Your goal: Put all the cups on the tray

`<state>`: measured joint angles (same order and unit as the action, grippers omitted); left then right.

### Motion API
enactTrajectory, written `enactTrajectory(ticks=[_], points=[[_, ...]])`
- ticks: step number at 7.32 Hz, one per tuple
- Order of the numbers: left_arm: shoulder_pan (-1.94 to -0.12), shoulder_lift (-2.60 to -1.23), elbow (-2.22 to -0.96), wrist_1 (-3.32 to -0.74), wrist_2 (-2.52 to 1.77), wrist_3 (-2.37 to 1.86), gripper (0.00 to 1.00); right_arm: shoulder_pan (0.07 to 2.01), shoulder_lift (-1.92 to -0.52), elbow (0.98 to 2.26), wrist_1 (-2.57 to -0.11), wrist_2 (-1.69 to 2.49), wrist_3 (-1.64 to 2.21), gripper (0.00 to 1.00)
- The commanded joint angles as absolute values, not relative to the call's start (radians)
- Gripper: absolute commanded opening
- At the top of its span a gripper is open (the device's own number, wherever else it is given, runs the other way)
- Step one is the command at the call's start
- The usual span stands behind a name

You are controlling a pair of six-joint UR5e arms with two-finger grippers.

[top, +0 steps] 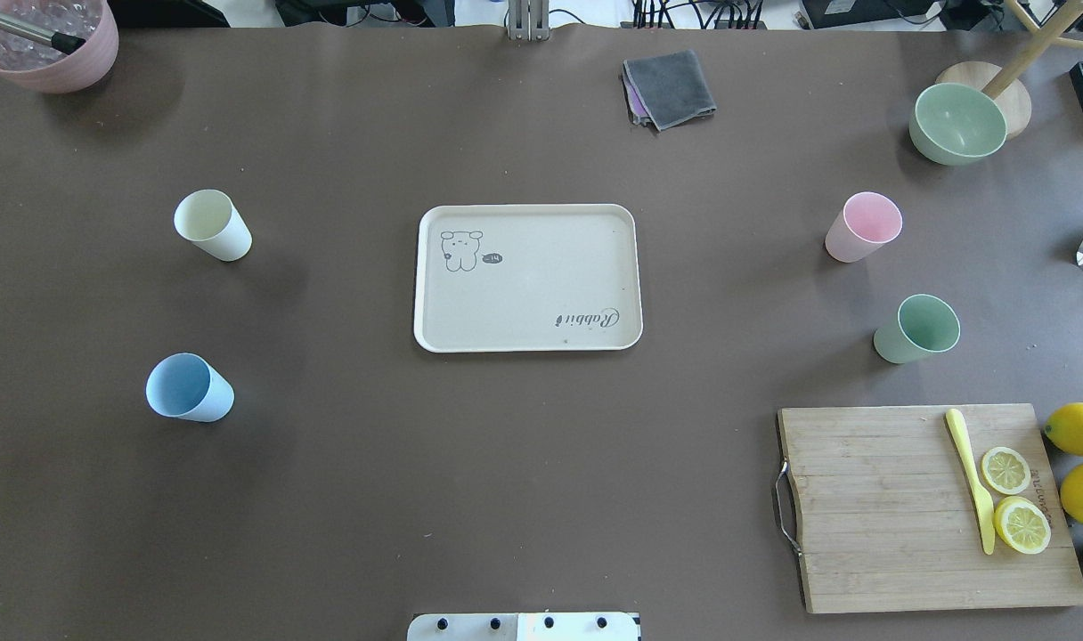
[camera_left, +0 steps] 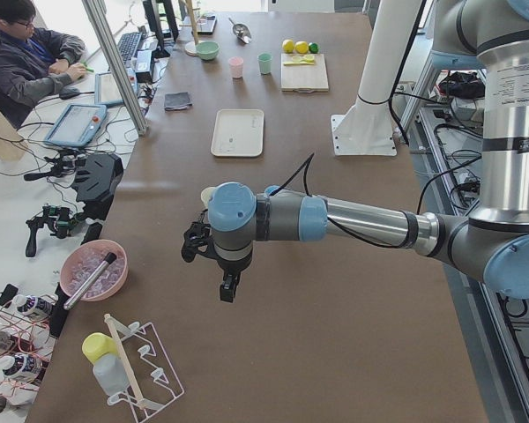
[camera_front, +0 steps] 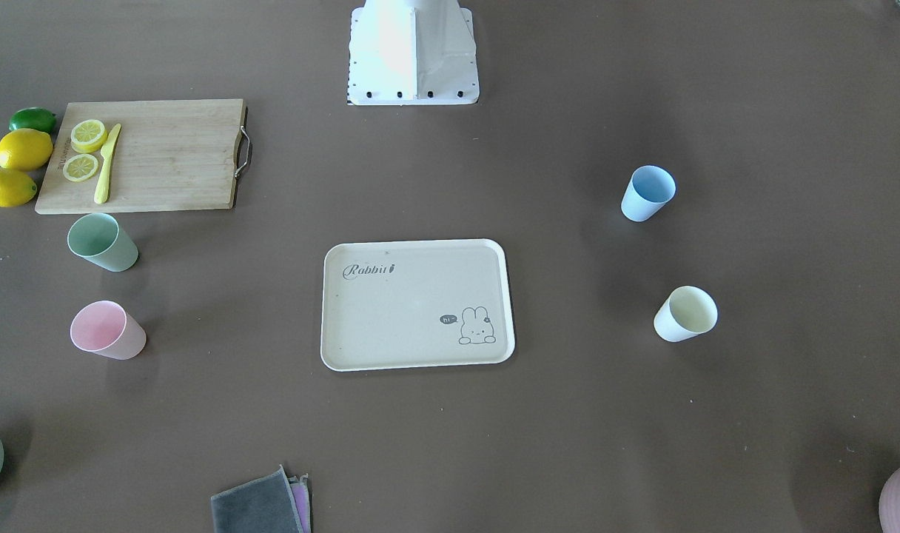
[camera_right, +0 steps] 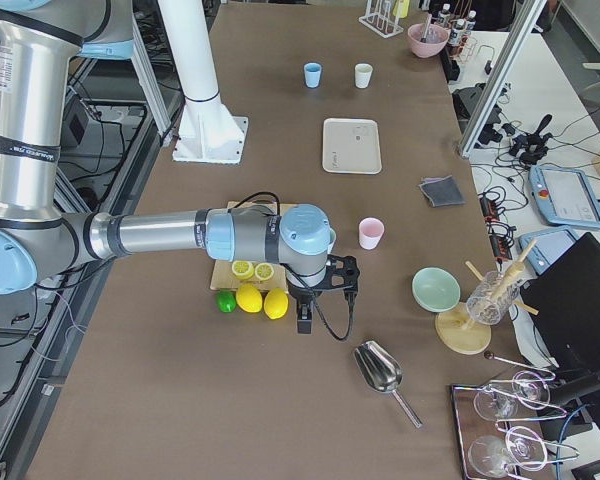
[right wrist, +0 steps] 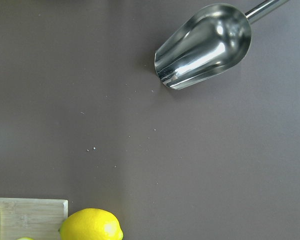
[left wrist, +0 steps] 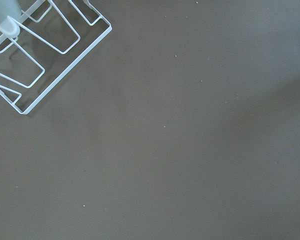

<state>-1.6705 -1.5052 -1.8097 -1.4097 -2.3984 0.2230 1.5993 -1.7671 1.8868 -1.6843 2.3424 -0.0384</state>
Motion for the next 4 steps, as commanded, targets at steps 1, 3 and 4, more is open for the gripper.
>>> enactTrajectory(ticks=[1,3,4], points=[[-1.671,-1.505,-1.819,-1.410,-2.396,0.222,0.98,1.598,-1.766,1.887,-1.684,2.341,-0.040,1.00],[-1.671,-1.505,-1.851,-1.410,-2.398,0.222,0.98,1.600,-1.761,1.893,-1.684,2.341,-0.040,1.00],[-1.671,-1.506,-1.864,-1.410,-2.396,0.222,0.98,1.598,-1.756,1.894,-1.684,2.342,-0.038,1.00]])
